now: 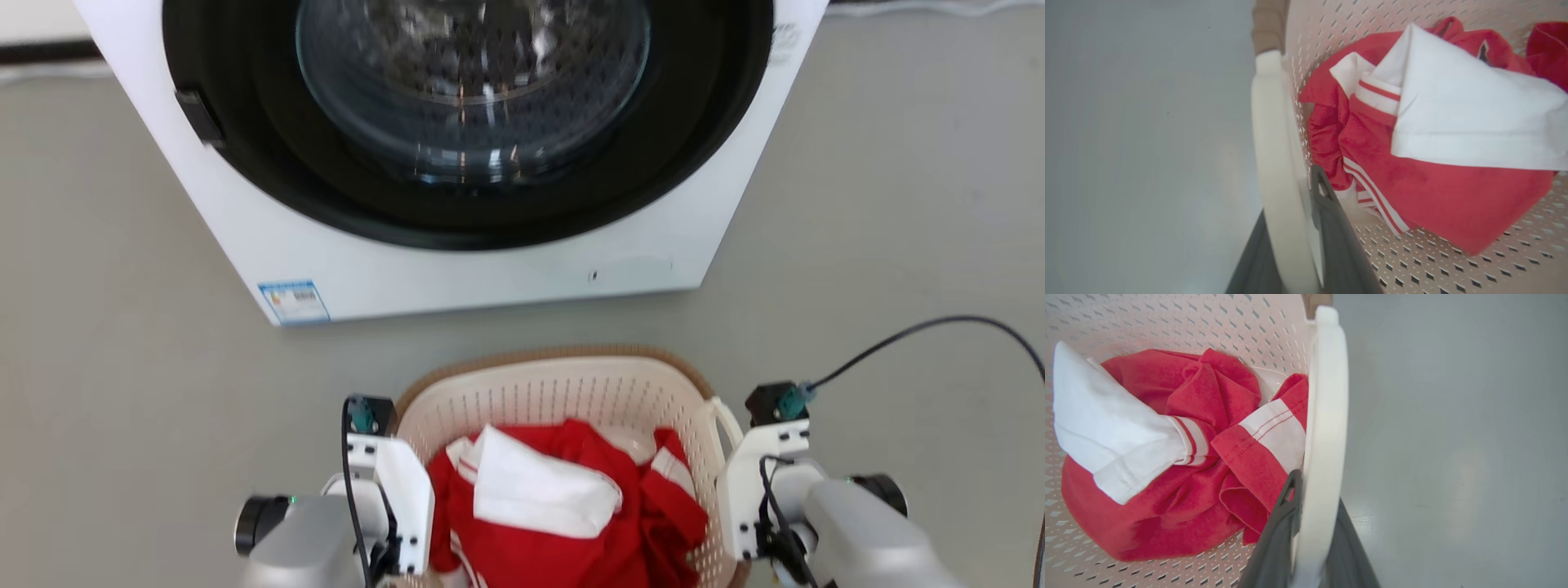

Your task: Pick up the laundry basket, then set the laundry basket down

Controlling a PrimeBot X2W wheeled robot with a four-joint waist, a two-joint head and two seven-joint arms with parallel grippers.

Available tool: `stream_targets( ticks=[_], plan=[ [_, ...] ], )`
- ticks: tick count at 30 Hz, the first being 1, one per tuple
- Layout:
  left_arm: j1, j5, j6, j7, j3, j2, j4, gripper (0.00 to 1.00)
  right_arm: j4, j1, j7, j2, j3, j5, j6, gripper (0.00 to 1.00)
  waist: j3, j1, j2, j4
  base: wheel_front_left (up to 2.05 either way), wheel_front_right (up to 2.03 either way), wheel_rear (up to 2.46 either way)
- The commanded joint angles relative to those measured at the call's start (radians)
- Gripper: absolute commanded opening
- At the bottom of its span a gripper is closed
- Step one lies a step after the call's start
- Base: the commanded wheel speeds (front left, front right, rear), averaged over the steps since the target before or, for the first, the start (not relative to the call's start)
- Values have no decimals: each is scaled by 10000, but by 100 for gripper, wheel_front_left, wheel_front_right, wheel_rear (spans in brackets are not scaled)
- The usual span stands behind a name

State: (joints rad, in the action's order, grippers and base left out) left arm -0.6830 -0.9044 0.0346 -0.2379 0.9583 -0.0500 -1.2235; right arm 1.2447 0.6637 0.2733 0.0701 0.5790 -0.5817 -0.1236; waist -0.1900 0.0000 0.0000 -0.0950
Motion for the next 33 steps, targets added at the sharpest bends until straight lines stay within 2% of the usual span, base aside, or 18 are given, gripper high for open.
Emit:
stream_targets(
  ticks=[1, 6, 15, 33],
  plan=[
    [43, -126, -234, -38, -35, -3, 326, 0, -286, -248, 69, -198, 333, -125, -71, 0, 823, 0, 0, -125, 0, 0, 0],
    [565, -404, -274, -265, 168, -3, 444, 0, -299, -676, 318, -198, 688, -386, -71, 0, 1618, 0, 0, -172, 0, 0, 0],
    [1046, -717, -202, -531, 614, -3, 759, 0, -400, -1061, 691, -198, 1152, -780, -71, 0, 2280, 0, 0, -148, 0, 0, 0],
    [1036, -1209, -226, -574, 1023, -3, 622, 0, -361, -1065, 747, -198, 1651, -1266, -71, 0, 2460, 0, 0, -148, 0, 0, 0]
  ],
)
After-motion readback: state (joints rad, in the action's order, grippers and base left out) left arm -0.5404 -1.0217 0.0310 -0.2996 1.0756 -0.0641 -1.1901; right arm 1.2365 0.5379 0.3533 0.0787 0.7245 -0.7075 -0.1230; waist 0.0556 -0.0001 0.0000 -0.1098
